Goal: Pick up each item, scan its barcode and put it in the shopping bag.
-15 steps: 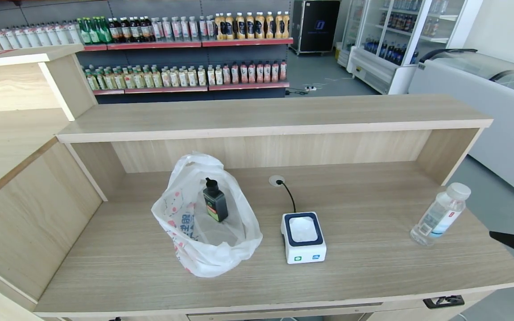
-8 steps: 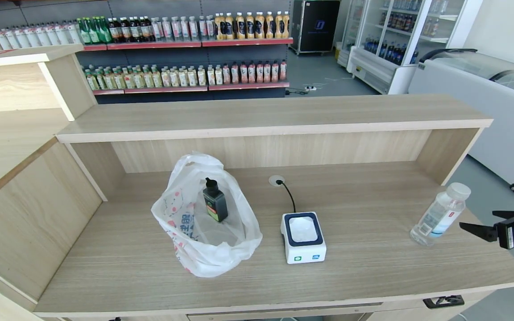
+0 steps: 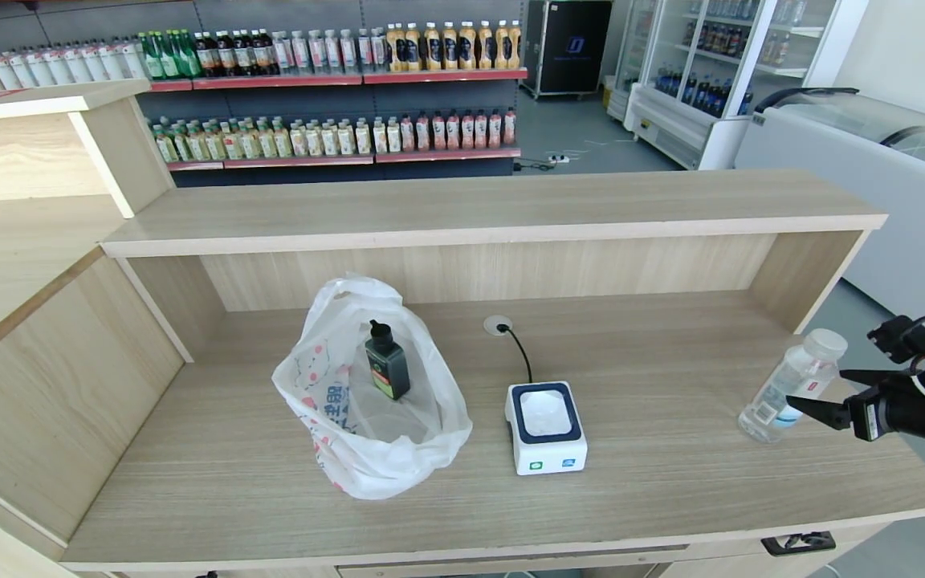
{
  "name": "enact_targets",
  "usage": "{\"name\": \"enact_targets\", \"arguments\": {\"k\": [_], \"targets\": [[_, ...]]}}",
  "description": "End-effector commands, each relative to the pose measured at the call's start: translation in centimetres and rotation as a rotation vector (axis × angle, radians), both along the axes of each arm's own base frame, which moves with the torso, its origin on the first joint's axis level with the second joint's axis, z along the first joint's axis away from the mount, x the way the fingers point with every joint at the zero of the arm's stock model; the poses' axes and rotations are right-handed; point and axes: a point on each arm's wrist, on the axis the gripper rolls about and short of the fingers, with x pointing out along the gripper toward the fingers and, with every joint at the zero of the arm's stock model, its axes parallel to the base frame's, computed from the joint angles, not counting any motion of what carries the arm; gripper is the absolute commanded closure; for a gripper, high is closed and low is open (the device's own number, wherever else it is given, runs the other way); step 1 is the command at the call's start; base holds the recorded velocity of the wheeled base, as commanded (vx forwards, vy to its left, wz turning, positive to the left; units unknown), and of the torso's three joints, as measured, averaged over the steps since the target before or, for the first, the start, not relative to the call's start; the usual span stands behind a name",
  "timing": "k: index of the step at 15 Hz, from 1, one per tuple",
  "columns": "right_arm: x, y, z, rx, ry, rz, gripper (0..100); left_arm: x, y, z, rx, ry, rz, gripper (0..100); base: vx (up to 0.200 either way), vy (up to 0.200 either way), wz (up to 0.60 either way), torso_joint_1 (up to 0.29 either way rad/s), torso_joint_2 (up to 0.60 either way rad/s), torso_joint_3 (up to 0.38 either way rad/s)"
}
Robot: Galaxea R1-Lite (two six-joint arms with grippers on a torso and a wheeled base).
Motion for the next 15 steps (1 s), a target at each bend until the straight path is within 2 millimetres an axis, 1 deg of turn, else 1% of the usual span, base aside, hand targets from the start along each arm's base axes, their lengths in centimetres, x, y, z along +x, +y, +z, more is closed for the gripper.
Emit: {"name": "enact_targets", "arguments": {"k": [1, 4, 7, 15], "targets": [[0.7, -0.1, -1.5, 0.003, 0.012, 0.008, 0, 0.0, 0.0, 0.0, 0.0, 0.0, 0.001, 0, 0.0, 0.0, 0.0, 0.0, 0.0, 0.0], [1.2, -0.1, -2.3, 0.0, 0.009, 0.014, 0, 0.0, 0.0, 0.0, 0.0, 0.0, 0.001, 0, 0.0, 0.0, 0.0, 0.0, 0.0, 0.0], [1.6, 0.2, -2.8, -0.004, 0.003, 0.028, 0, 0.0, 0.0, 0.0, 0.0, 0.0, 0.001, 0, 0.0, 0.0, 0.0, 0.0, 0.0, 0.0], [2.6, 1.4, -2.8, -0.008, -0.011, 0.076, 0, 0.0, 0.0, 0.0, 0.0, 0.0, 0.001, 0, 0.0, 0.0, 0.0, 0.0, 0.0, 0.0]]}}
